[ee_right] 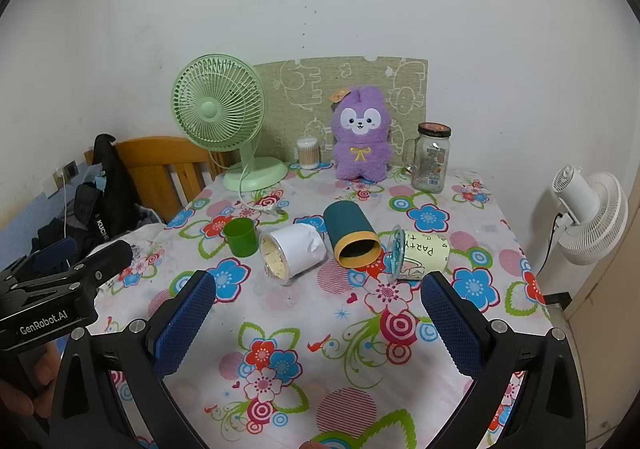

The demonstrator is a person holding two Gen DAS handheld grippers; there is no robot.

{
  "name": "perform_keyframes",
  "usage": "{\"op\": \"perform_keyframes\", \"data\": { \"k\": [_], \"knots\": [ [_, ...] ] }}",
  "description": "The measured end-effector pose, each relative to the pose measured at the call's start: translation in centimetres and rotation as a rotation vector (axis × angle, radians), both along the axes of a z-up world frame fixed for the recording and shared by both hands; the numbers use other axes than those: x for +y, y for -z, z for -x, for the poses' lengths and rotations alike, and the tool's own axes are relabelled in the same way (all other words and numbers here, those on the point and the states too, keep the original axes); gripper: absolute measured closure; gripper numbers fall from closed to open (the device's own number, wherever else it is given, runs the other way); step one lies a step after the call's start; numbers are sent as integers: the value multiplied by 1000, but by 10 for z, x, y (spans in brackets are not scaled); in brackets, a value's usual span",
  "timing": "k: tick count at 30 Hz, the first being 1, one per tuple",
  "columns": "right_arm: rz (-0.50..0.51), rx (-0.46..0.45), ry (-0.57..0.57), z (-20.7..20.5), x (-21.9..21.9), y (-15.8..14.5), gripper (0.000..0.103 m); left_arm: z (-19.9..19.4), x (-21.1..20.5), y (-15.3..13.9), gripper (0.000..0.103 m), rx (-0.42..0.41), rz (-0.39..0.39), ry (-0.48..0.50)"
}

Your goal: Flip cup upside down

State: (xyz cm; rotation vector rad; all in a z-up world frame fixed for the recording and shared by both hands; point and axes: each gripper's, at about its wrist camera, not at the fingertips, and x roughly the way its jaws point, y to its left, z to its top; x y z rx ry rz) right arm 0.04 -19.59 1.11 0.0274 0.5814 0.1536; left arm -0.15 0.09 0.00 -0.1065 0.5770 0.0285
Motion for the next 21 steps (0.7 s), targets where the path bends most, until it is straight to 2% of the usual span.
{"op": "perform_keyframes", "data": {
  "k": [21],
  "knots": [
    [6, 12, -12, 0, 3, 1, 0, 1, 1, -2, 0, 1, 1, -4]
  ]
}}
